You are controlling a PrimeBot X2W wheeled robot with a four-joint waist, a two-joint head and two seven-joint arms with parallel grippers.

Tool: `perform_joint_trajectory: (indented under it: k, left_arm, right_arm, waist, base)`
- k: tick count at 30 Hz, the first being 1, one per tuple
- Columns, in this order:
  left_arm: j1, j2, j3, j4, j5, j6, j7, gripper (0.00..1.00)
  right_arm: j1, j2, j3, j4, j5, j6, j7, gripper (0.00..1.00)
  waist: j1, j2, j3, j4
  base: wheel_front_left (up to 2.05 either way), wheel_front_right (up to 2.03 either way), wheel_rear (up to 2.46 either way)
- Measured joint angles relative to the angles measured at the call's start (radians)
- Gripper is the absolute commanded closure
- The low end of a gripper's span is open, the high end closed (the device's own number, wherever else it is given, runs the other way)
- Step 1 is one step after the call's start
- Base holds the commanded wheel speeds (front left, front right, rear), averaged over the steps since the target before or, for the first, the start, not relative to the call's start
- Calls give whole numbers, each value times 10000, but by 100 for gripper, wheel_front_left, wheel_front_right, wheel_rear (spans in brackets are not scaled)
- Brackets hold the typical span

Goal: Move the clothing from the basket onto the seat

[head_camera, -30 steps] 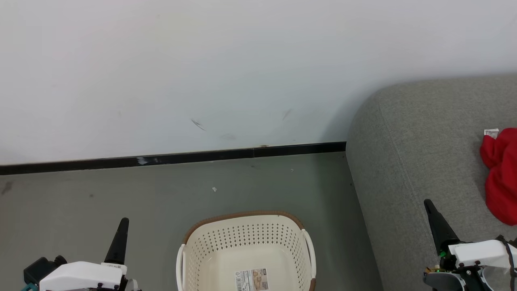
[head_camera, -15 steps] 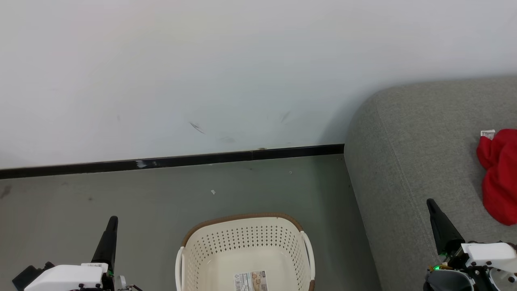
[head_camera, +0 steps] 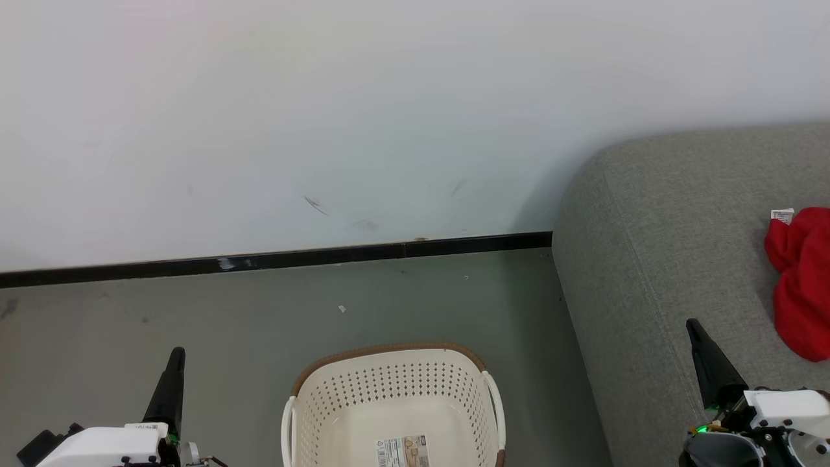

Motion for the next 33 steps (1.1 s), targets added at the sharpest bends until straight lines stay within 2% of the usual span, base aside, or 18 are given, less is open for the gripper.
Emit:
perform_joint_trajectory:
  k: [33]
  left_arm:
    - [0, -12, 19, 50, 0, -8, 44, 100]
  right_arm:
    - [-3, 4, -13, 27, 0, 0, 2, 100]
  waist:
    - [-2, 0, 1, 1]
  base:
    - [0, 0, 0]
